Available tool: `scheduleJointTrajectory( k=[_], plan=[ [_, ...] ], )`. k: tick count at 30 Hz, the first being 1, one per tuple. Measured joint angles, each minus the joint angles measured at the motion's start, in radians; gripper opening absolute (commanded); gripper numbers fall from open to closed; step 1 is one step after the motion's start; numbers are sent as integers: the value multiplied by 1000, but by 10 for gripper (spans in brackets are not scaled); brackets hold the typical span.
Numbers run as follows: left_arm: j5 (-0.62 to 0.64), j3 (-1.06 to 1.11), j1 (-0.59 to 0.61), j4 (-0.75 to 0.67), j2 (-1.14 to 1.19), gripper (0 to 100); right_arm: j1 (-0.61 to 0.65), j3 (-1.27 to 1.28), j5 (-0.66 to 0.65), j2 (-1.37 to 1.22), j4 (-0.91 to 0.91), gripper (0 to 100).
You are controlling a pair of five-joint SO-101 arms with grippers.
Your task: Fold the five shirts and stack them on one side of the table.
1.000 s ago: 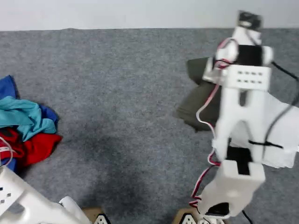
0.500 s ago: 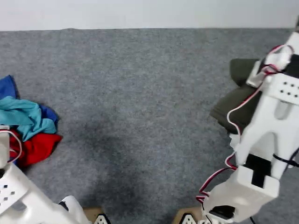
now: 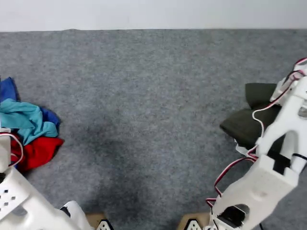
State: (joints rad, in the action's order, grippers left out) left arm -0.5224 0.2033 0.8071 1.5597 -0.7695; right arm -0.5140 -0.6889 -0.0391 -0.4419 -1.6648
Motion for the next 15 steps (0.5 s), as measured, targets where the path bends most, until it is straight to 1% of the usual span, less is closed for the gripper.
scheduleJointTrajectory(
  k=[10,12,15],
  plan=[
    [0,31,0,0,0,58,-103,0,-173,-130,152,24],
    [0,43,0,0,0,58,-118,0,-213,-155,180,80],
    [0,49,0,0,0,58,-129,0,-241,-173,190,191]
  ],
)
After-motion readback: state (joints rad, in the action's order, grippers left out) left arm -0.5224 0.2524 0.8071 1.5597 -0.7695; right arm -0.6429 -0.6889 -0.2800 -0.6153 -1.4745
